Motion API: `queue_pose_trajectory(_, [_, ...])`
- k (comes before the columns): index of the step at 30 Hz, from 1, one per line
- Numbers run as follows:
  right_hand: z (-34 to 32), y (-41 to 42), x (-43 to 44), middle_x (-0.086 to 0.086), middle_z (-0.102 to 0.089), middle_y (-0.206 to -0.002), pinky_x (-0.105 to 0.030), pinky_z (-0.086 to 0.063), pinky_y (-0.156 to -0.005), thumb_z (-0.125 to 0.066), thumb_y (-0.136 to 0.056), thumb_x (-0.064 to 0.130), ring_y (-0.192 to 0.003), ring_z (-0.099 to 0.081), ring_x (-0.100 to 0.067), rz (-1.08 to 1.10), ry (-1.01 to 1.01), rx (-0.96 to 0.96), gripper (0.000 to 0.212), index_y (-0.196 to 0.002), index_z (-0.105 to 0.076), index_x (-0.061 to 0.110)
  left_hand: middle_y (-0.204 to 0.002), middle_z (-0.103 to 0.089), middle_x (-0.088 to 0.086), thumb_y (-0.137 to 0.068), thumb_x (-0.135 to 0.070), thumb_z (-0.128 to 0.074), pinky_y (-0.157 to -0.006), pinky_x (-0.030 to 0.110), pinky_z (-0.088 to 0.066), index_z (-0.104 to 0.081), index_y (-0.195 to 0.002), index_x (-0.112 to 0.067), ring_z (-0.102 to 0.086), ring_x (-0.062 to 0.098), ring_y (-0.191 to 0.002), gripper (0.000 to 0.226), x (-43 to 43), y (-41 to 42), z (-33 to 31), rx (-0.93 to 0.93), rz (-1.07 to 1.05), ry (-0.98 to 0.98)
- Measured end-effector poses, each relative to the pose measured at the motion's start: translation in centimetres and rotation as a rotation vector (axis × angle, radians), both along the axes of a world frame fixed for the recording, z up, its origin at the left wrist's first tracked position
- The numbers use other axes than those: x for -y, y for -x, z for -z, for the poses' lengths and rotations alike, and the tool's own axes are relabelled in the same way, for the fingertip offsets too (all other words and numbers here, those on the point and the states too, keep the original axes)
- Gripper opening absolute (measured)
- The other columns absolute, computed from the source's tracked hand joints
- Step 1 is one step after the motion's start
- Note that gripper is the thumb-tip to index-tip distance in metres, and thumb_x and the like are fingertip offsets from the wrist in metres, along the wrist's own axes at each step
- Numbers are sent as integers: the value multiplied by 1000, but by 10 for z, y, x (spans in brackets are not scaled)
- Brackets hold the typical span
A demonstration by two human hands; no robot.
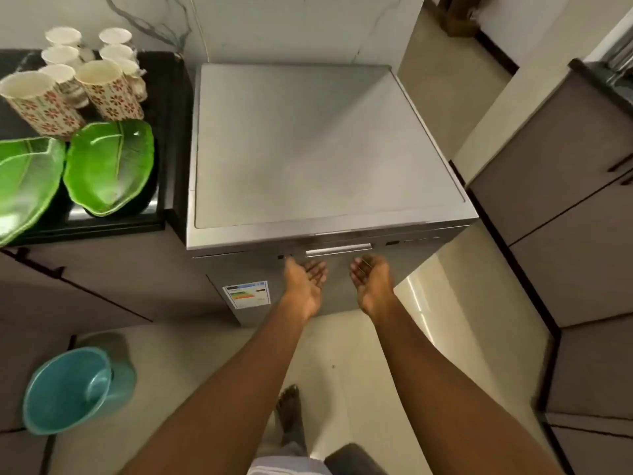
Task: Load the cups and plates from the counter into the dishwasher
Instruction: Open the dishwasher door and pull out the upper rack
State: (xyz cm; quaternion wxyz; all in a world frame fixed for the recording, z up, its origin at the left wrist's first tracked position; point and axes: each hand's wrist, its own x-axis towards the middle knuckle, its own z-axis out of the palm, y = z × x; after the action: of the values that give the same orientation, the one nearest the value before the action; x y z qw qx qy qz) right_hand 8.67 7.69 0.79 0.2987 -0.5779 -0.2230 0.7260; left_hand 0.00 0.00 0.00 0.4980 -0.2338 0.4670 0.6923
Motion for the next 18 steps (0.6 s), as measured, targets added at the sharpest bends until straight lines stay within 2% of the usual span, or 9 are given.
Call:
queue_pose_trajectory(2, [8,0,-13,-4,-63,-78,-26,-46,-77,-38,-97,17,-72,-60,-16,20,61,-51,24,-83,-56,13,-90,-59,16,-102,-48,-20,-78,29,-47,-54,-90,-2,-57,24,-81,58,-9,1,6,101,-114,-63])
queue_pose_trajectory(4, [13,1,-27,-7,-65,-84,-29,-46,-88,-36,-96,15,-78,-63,-18,24,101,-69,26,-84,-59,11,-91,-61,17,-102,-48,-20,-86,31,-48,-54,-91,-1,-59,26,-84,60,-18,5,14,142,-189,-70])
queue_pose_trajectory(6, [14,6,-37,-9,-65,-86,-30,-47,-91,-36,-96,14,-85,-64,-21,37,118,-86,27,-85,-59,9,-95,-61,19,-102,-47,-19,-95,33,-46,-55,-98,1,-60,27,-87,60,-25,6,12,159,-249,-81])
queue_pose_trajectory(9, [14,12,-50,-11,-60,-82,-35,-49,-94,-37,-96,14,-86,-62,-27,71,168,-126,25,-79,-54,8,-96,-59,17,-101,-43,-20,-99,36,-46,-54,-102,-2,-59,28,-87,54,-38,6,6,179,-337,-98])
queue_pose_trajectory(11, [15,13,-57,-11,-57,-77,-37,-50,-95,-37,-94,13,-81,-61,-27,90,205,-155,25,-74,-52,9,-91,-58,15,-100,-43,-23,-97,36,-47,-55,-96,-4,-58,27,-84,51,-44,6,5,194,-397,-101])
queue_pose_trajectory(15, [14,12,-66,-11,-59,-71,-41,-51,-95,-34,-91,10,-76,-62,-26,106,277,-229,29,-68,-51,9,-86,-56,12,-98,-46,-29,-78,32,-50,-56,-91,-8,-56,24,-78,47,-53,4,6,180,-443,-94])
queue_pose_trajectory(18, [16,10,-67,-11,-61,-67,-42,-52,-93,-33,-90,9,-73,-64,-25,91,291,-274,31,-64,-51,10,-90,-60,12,-99,-49,-30,-81,33,-51,-60,-95,-10,-58,25,-84,49,-55,2,10,139,-450,-118])
